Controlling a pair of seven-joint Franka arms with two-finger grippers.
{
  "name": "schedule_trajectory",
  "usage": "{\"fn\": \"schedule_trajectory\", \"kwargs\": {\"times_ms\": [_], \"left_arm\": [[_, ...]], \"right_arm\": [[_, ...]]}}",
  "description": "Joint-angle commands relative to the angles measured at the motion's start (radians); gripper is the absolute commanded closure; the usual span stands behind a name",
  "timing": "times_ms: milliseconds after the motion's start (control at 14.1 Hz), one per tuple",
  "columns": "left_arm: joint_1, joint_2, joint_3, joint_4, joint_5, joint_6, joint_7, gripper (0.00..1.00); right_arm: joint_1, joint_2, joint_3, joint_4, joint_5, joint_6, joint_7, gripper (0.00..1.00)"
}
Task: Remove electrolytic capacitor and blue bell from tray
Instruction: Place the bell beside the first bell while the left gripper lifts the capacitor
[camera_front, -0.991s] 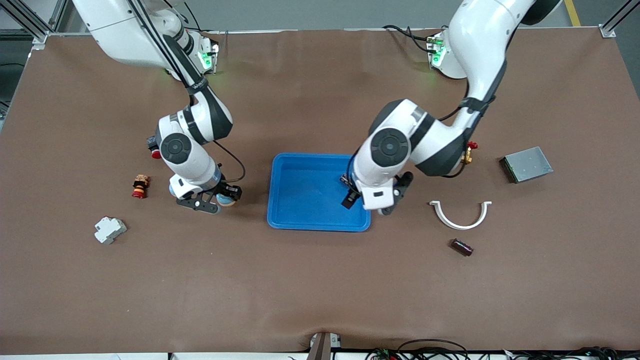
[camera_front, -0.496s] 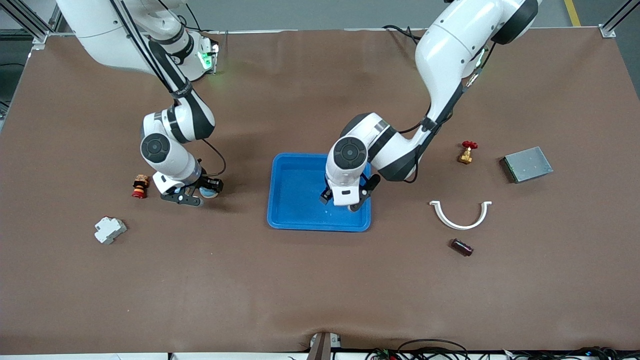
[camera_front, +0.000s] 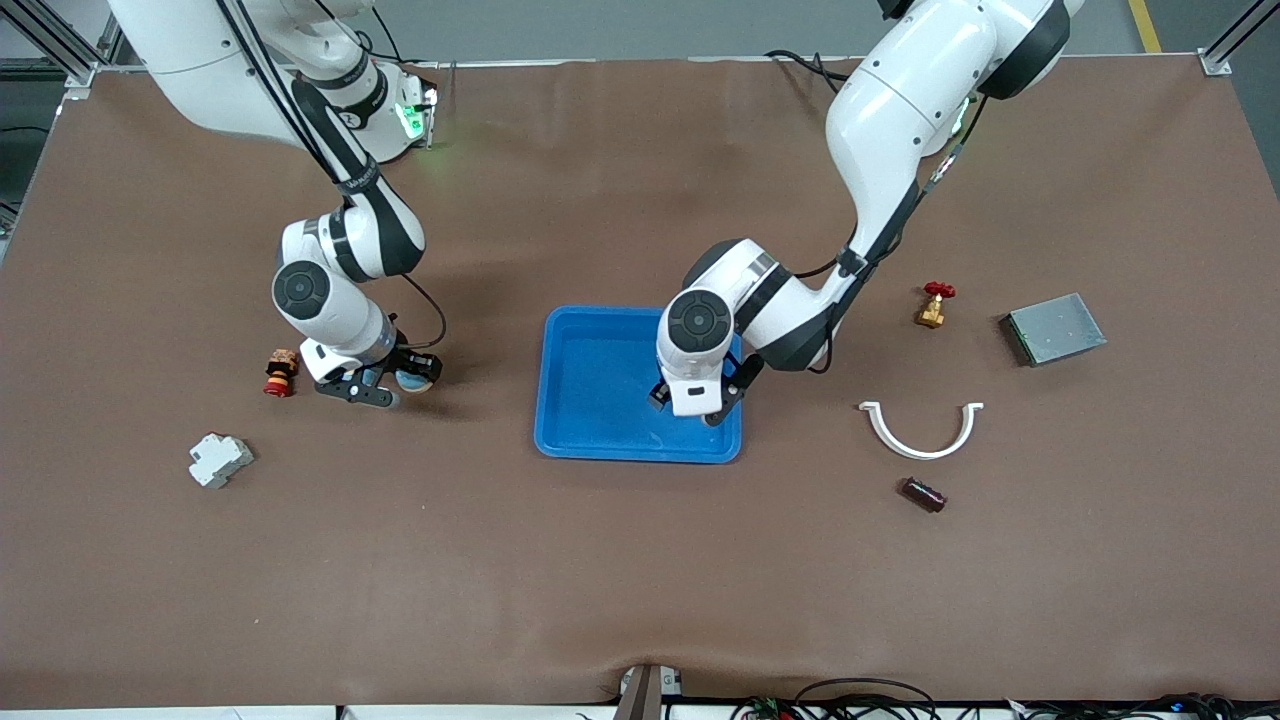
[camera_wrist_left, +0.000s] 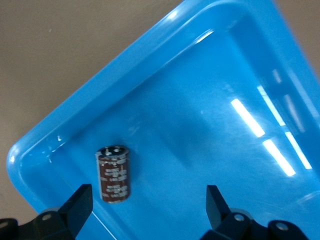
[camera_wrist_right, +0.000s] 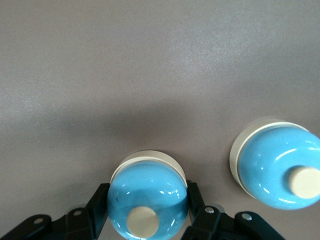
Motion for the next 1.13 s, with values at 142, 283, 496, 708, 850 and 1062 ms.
{"fn": "schedule_trajectory", "kwargs": {"times_ms": [142, 283, 496, 708, 850, 1062], "left_arm": [[-0.014, -0.025, 0.004, -0.062, 0.029, -0.037, -0.051, 0.00], [-0.017, -0.025, 0.004, -0.075, 0.029, -0.061, -0.060, 0.00], [-0.027, -0.022, 0.004, -0.079, 0.035, -0.059, -0.069, 0.00], [-0.036, -0.019, 0.004, -0.079, 0.043, -0.059, -0.083, 0.22], [-0.033, -0.016, 0.004, -0.076, 0.043, -0.053, -0.085, 0.62], [-0.027, -0.014, 0.004, -0.076, 0.043, -0.048, -0.085, 1.00]], "right_arm": [[-0.018, -0.034, 0.032, -0.040, 0.053, 0.006, -0.020, 0.61], [-0.013, -0.048, 0.034, -0.040, 0.054, -0.001, -0.019, 0.00], [-0.001, -0.094, 0.034, -0.033, 0.053, -0.073, -0.024, 0.00], [0.005, -0.175, 0.034, 0.003, 0.053, -0.233, -0.024, 0.00], [0.005, -0.215, 0.032, 0.052, 0.051, -0.341, -0.046, 0.00], [-0.006, -0.244, 0.023, 0.144, 0.048, -0.487, -0.128, 0.00]]}}
